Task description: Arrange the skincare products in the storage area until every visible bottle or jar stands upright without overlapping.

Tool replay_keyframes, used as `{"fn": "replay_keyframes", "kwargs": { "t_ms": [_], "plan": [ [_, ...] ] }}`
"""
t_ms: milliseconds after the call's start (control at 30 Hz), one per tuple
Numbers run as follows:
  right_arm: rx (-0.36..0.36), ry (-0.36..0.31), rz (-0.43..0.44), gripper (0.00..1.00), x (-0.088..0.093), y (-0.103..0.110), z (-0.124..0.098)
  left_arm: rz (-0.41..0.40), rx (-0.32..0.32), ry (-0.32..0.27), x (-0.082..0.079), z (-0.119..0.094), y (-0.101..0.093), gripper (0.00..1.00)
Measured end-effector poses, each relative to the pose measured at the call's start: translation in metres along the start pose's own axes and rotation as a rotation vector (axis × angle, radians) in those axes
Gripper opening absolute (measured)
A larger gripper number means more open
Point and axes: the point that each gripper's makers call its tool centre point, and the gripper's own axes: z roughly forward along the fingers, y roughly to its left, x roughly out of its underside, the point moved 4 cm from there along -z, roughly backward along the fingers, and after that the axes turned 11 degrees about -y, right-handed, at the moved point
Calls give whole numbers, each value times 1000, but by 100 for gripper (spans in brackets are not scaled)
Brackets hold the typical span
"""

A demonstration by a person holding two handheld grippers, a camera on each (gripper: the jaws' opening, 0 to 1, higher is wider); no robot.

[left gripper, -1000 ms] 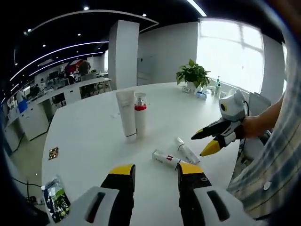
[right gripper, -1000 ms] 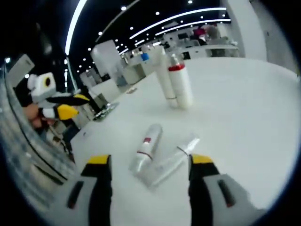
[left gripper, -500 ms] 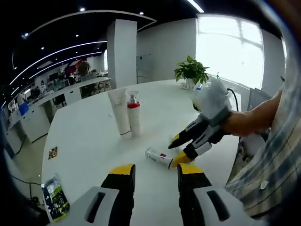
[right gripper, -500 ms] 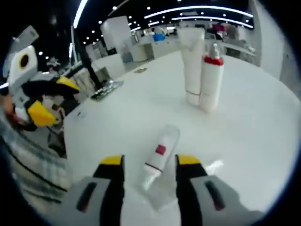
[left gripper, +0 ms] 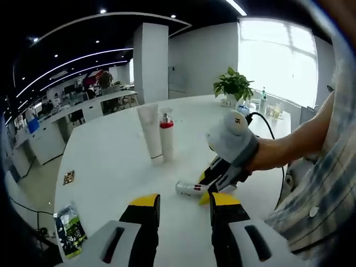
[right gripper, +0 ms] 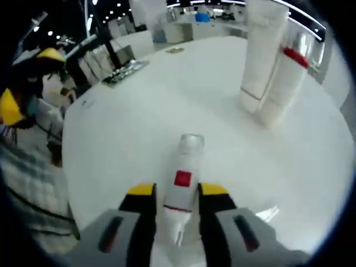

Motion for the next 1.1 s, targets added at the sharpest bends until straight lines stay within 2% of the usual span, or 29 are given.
{"fn": "replay_keyframes", "kwargs": {
  "t_ms": [67, 200, 233, 267, 400, 467, 633, 667, 700, 733, 800, 833, 900, 967, 1067, 1100],
  "plan": [
    [-4, -5, -29, 20, -2, 0, 4, -2, -8, -4, -3, -1, 5, 36],
    [-56, -34, -93, 19, -3, 5, 7, -11, -22, -2, -6, -4, 14, 36],
    [-71, -34, -88, 19, -4, 6, 7, -28, -25, -4, -6, -5, 16, 36],
    [-76, -27, -88, 19, -4, 7, 7, -79, -30, -15, -8, -6, 17, 36],
    [-102, -21, -133, 18, -5, 8, 8, -52, -22, -1, -9, -7, 23, 37],
    [-111, -45, -159, 18, -9, 8, 6, -44, -18, 4, -10, -7, 25, 37],
    [-167, -165, -168, 18, -35, 17, -10, -22, -17, 21, -9, -8, 31, 41],
    [-176, -213, -157, 18, -43, 20, -15, -24, -15, 22, -9, -7, 31, 42],
    [-172, -210, -150, 18, -45, 20, -19, -24, -14, 22, -9, -7, 31, 43],
    [-186, -267, -163, 18, -54, 24, -24, -28, -9, 22, -9, -6, 31, 44],
    [-176, -286, -147, 18, -58, 24, -30, -41, 4, 19, -10, -4, 31, 44],
    [-191, -329, -142, 18, -65, 27, -35, -56, 16, 11, -12, -2, 29, 46],
    [-212, -396, -185, 18, -76, 31, -47, -70, 38, -6, -17, 0, 27, 46],
    [-217, -416, -240, 18, -83, 33, -59, -98, 59, -26, -22, 2, 25, 47],
    [-192, -405, -287, 18, -86, 30, -69, -91, 50, -43, -24, 4, 25, 47],
    [-181, -420, -306, 18, -90, 29, -74, -121, 56, -51, -26, 6, 23, 47]
  ]
}}
